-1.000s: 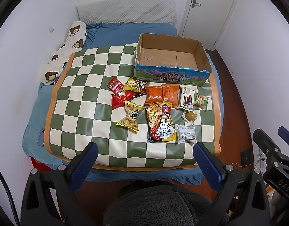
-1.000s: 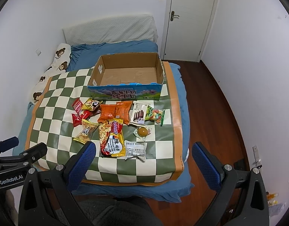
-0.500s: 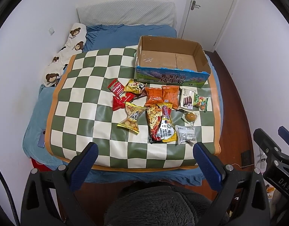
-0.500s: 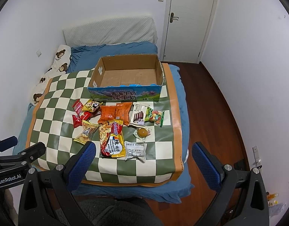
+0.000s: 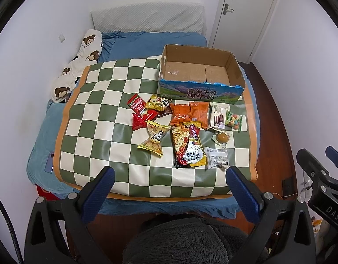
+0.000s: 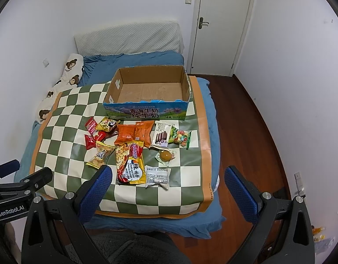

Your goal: Organize snacks

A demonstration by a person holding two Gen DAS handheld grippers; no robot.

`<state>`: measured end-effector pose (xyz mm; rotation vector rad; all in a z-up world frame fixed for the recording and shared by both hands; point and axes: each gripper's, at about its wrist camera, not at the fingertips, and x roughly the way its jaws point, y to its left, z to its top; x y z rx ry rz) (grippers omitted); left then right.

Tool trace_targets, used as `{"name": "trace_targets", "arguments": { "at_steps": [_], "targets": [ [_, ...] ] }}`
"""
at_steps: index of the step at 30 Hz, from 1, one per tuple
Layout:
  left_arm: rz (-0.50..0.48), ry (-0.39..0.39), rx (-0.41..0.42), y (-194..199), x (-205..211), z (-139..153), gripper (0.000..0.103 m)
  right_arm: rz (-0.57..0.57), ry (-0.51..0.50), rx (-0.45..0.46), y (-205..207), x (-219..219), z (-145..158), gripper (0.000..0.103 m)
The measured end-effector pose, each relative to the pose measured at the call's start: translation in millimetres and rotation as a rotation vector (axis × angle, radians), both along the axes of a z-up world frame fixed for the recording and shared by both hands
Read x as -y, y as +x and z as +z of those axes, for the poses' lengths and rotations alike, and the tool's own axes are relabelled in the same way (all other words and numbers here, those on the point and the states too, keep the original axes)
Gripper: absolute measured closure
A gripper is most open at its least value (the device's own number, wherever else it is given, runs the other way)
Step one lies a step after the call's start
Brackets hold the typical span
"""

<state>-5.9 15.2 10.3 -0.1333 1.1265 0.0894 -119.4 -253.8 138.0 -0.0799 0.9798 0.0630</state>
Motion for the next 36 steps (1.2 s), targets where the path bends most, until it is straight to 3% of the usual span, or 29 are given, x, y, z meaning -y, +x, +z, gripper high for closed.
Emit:
{"name": "trace_targets", "arguments": {
  "at_steps": [30,36],
  "targets": [
    [-0.01,0.002,0.019,-3,2,12,0.0,-0.004,0.02,0.021,-6,4,4,0.0],
    [0.019,-0.012,-0.006,8,-7,-14,0.0,-0.025,0.051,0.01,-4,6,-9,0.0]
  ]
}}
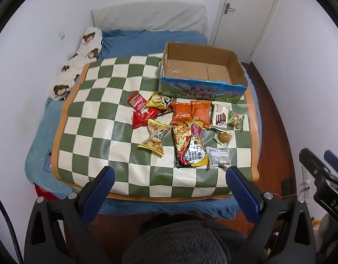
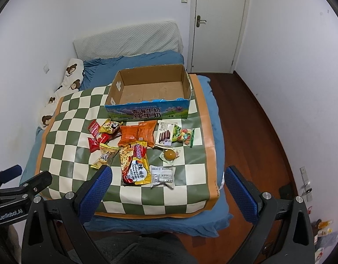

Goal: Organize snacks
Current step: 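Grasp the Sedaap noodle pack with left tool while right tool grasps Franzzi cookies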

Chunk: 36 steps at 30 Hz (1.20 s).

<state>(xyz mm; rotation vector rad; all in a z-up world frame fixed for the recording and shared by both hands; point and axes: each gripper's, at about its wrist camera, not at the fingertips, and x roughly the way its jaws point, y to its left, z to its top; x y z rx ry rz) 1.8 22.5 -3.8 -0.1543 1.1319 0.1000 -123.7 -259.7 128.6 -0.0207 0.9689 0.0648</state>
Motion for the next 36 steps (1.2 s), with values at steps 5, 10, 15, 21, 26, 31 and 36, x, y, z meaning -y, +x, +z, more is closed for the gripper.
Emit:
{"name": "trace_targets", "arguments": {
  "at_steps": [5,10,15,21,26,31,36],
  "targets": [
    [0.025,0.008,-0.07,32,-5,-44,0.0,-0.051,0.047,-0.07,26,11,-40,0.0],
    [0.033,-0.01,-0.179,69,-4,-104,0.0,-0.103,0.099,-0.178,62,20,-106,0.0],
    [0.013,-0.077,-0.311,110,9,-175,0.0,-0.148,0.11,-0.278,95,29,-177,0.0],
    [0.011,-0.141,-0.451,156,30,-259,0.0,-0.187,0.141,-0.389,131,45,-248,0.0],
    [0.015,-0.145,-0.503,182,45,-309,0.001,-0.199,0.18,-0.374,165,49,-269,0.0],
    [0.028,-0.132,-0.457,182,51,-321,0.021,-0.133,0.226,-0.375,210,35,-279,0.004],
    [0.036,-0.091,-0.407,166,55,-309,0.024,-0.085,0.279,-0.446,258,12,-308,0.018]
  ]
}}
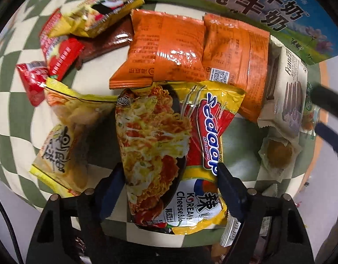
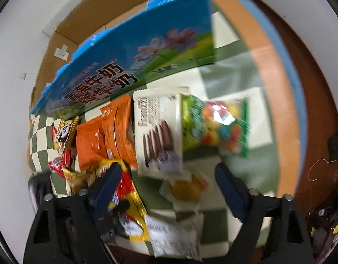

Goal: Organize snacks
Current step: 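Grasp the Sedaap noodle pack with left tool while right tool grasps Franzzi cookies, then carry both packs into the cardboard box and open both tools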

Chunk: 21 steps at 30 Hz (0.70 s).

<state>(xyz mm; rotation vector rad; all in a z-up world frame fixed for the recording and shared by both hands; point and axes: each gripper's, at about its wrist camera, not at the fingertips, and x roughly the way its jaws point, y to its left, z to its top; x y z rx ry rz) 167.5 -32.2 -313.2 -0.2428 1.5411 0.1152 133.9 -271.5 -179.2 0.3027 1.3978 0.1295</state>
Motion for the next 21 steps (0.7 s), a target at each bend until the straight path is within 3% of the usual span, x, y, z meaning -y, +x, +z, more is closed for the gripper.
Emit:
{"name": "trace_targets", "arguments": {
  "at_steps": [6,10,17,21],
  "targets": [
    [-0.003,0.059,0.028,-21,8,28,0.028,0.006,-0.022,-0.07,34,-22,-37,0.02],
    [-0.006,0.073,0.056,-32,10,50,0.029,0.006,-0.059,-0.11,39,-30,-62,0.041],
    [-0.067,0.03,0.132,-45,16,102,0.03,0.028,-0.082,-0.069,20,-43,-46,0.042],
    [-0.097,-0.046,0.199,-53,10,153,0.03,0.014,-0.045,-0.055,-3,-46,-19,0.042]
  ]
}}
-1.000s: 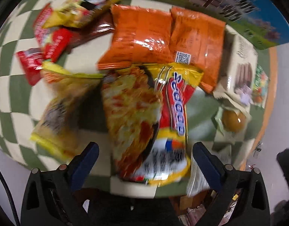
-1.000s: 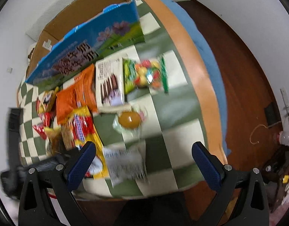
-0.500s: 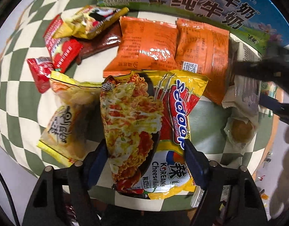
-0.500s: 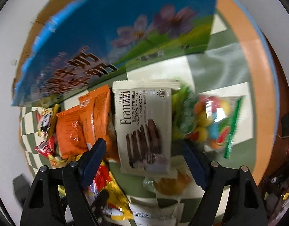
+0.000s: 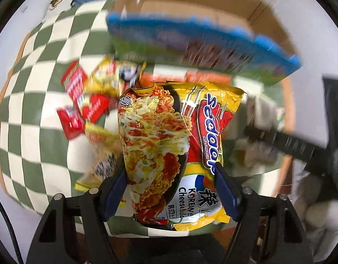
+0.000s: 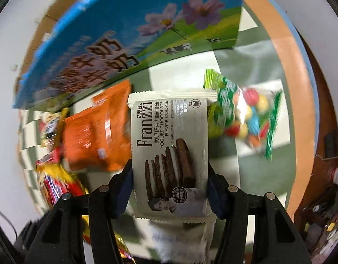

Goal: Organize snacks
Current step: 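Carry both packs into the cardboard box and open both tools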

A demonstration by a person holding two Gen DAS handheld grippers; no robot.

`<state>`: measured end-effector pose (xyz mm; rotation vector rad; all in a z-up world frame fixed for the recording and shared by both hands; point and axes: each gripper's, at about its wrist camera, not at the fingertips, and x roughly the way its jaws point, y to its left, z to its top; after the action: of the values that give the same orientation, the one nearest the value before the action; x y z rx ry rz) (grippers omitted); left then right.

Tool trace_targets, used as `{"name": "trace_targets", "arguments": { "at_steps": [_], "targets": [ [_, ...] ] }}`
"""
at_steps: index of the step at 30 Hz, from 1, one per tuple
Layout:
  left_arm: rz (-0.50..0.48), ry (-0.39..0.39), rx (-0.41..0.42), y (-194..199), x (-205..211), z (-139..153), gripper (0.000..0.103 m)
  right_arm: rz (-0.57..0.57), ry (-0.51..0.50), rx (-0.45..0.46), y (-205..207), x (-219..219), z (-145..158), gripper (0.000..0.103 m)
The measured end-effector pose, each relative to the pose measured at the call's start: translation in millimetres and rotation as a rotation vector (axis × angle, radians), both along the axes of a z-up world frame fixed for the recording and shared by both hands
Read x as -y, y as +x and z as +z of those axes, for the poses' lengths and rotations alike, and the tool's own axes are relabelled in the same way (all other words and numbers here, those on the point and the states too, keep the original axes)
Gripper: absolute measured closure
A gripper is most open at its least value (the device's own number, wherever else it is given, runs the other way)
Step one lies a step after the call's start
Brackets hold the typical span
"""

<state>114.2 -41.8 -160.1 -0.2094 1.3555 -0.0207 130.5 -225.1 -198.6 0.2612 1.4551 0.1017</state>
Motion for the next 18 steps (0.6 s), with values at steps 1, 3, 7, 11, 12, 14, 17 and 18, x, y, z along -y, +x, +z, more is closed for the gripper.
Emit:
{"name": "trace_targets", "arguments": {
  "at_steps": [1,3,7,11,12,14,17,18],
  "targets": [
    [-0.01,-0.015,0.024,4,-6,11,0.03,-0.002,0.008,0.008,-6,-1,8,0.042],
    [-0.035,-0.041,0.088,4,-12,48,0.03,-0.005,0.021,0.041,-17,-4,30,0.042],
    [-0.074,-0.08,0.159,32,-14,106,0.03,-0.036,0.091,0.123,-33,-8,83,0.042],
    [-0.083,-0.126,0.194,79,-4,132,0.03,-0.034,0.144,0.221,-17,-8,141,0.042],
    [-0.084,-0.118,0.207,96,-7,134,0.03,-0.03,0.156,0.244,-10,-7,154,0.042],
    [-0.081,-0.104,0.211,121,-6,127,0.03,-0.014,0.157,0.288,11,-6,175,0.042],
    [-0.072,-0.088,0.178,165,-2,112,0.03,0.007,0.114,0.324,57,-12,181,0.042],
    [-0.076,-0.074,0.162,178,3,107,0.03,0.019,0.103,0.324,72,-9,181,0.042]
  ]
}}
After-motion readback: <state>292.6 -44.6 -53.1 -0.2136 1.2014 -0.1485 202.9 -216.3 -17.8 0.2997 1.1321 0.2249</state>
